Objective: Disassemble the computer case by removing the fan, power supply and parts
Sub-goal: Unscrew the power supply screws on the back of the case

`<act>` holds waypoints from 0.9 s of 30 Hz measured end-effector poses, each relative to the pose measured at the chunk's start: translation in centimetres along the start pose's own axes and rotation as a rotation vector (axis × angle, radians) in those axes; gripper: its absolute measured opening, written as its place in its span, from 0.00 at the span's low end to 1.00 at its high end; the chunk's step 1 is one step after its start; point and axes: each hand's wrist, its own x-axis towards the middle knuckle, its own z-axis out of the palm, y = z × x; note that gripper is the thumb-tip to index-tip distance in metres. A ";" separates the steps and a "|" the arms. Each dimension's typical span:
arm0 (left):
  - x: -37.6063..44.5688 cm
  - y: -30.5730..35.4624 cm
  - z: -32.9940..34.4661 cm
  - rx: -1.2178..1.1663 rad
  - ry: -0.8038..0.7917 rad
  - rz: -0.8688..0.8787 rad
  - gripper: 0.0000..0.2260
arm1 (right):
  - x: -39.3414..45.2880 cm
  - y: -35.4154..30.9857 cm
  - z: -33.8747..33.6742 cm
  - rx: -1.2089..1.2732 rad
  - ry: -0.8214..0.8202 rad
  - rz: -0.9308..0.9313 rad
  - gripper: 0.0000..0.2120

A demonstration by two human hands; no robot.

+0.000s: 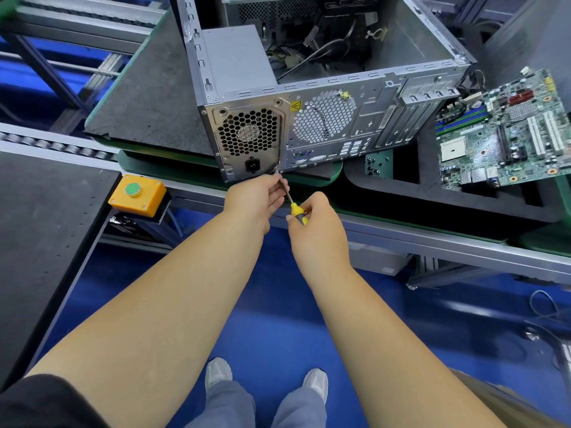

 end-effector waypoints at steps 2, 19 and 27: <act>0.1 -0.1 0.0 -0.023 0.004 0.003 0.08 | -0.2 -0.3 -0.2 -0.136 0.032 -0.062 0.09; 0.0 0.7 0.5 0.001 0.023 -0.084 0.11 | -0.6 0.4 -0.7 0.128 -0.043 -0.061 0.06; -0.1 0.3 0.3 -0.004 0.002 -0.061 0.10 | -0.3 0.6 -0.5 0.404 -0.101 0.209 0.02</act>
